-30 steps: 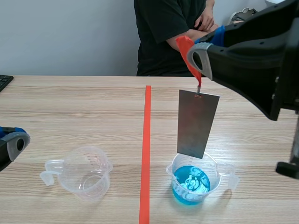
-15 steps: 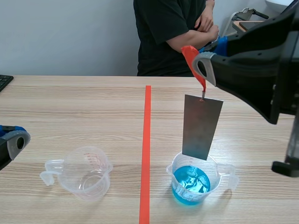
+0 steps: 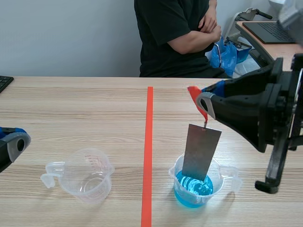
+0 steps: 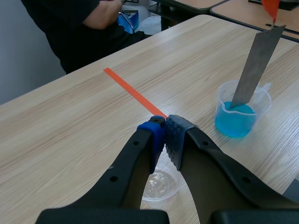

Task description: Do the redox reaction experiment.

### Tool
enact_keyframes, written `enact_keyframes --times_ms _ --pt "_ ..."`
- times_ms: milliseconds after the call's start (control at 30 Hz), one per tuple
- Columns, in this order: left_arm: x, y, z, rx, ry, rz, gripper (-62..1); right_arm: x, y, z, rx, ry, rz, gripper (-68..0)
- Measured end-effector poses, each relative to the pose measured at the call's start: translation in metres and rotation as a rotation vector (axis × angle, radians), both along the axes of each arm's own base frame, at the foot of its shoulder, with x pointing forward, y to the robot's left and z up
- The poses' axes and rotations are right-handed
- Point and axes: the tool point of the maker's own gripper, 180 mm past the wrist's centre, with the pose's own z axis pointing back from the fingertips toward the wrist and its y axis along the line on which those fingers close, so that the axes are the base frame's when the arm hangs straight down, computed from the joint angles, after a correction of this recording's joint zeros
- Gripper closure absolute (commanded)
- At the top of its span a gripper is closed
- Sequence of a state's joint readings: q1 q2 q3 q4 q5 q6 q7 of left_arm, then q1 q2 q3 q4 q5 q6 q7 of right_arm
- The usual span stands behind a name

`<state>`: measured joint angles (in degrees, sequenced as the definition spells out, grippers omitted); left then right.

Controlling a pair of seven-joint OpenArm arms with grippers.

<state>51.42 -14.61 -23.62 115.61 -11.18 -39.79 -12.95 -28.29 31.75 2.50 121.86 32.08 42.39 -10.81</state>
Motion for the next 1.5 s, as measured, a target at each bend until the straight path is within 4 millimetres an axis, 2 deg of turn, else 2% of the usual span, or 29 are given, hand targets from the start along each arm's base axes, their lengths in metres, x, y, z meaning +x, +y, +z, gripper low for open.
enact_keyframes --times_ms 200,433,733,1500 --pt "0.000 0.000 0.000 0.000 0.000 0.000 -4.2 0.001 -0.004 -0.027 -0.020 0.038 -0.004 -1.5" --pt "0.000 0.000 0.000 0.000 0.000 0.000 -4.2 0.012 -0.013 -0.055 -0.043 0.077 -0.025 -1.5" --pt "0.000 0.000 0.000 0.000 0.000 0.000 -4.2 0.015 -0.009 -0.058 0.007 0.080 -0.042 -1.5" --pt "0.000 0.000 0.000 0.000 0.000 0.000 -4.2 0.015 -0.010 -0.057 0.002 0.070 -0.042 -1.5"
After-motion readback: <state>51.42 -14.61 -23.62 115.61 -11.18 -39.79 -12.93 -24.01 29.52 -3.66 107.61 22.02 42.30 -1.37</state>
